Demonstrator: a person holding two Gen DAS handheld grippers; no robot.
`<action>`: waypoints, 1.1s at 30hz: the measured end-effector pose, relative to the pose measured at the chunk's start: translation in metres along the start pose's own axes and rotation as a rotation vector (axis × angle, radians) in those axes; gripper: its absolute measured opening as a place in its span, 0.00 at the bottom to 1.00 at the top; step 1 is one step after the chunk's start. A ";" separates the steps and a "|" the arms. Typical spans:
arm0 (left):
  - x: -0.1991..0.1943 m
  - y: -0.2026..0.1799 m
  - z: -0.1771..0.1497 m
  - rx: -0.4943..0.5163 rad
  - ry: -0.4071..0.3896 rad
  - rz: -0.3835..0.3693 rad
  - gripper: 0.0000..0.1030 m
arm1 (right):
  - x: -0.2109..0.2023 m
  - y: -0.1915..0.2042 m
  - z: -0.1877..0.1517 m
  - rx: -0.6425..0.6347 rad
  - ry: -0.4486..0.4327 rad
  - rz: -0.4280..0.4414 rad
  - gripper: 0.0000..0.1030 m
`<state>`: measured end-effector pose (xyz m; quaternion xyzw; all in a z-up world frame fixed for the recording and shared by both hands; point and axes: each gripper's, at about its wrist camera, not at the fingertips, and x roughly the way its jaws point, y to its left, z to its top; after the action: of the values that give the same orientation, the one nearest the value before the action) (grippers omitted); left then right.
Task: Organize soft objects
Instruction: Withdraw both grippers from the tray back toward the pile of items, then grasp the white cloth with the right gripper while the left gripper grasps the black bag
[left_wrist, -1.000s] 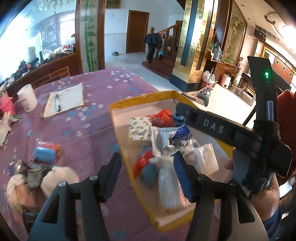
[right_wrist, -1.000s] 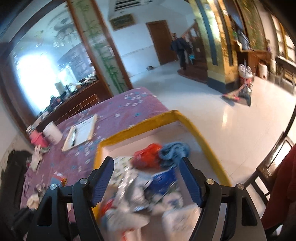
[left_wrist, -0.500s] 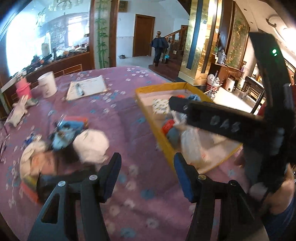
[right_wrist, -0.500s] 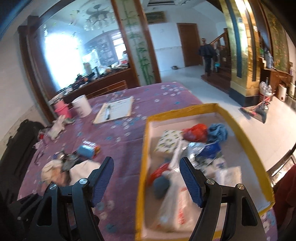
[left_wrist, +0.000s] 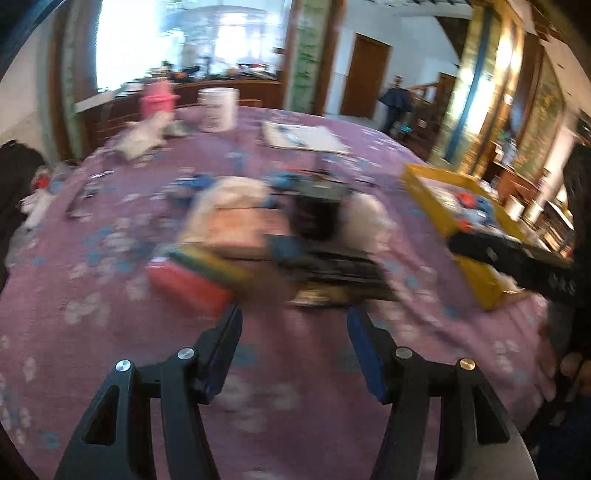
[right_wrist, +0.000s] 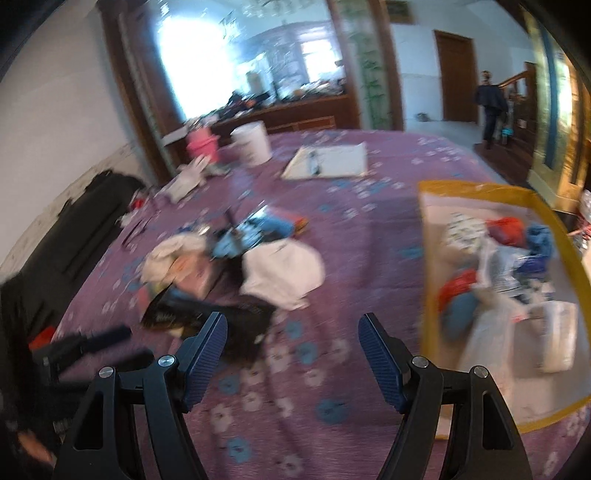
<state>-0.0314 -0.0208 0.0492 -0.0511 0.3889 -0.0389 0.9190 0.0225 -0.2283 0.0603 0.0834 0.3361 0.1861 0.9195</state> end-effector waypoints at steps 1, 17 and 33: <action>0.001 0.010 0.000 -0.018 -0.006 0.031 0.57 | 0.005 0.003 -0.001 -0.004 0.011 0.015 0.75; 0.013 0.066 -0.003 -0.211 -0.034 -0.016 0.57 | 0.088 0.026 0.010 0.000 0.174 0.198 0.76; 0.014 0.070 -0.003 -0.235 -0.036 -0.043 0.57 | 0.076 0.023 0.032 -0.169 0.059 -0.042 0.80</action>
<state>-0.0219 0.0473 0.0289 -0.1678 0.3729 -0.0118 0.9125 0.0903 -0.1784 0.0468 -0.0070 0.3477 0.1971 0.9166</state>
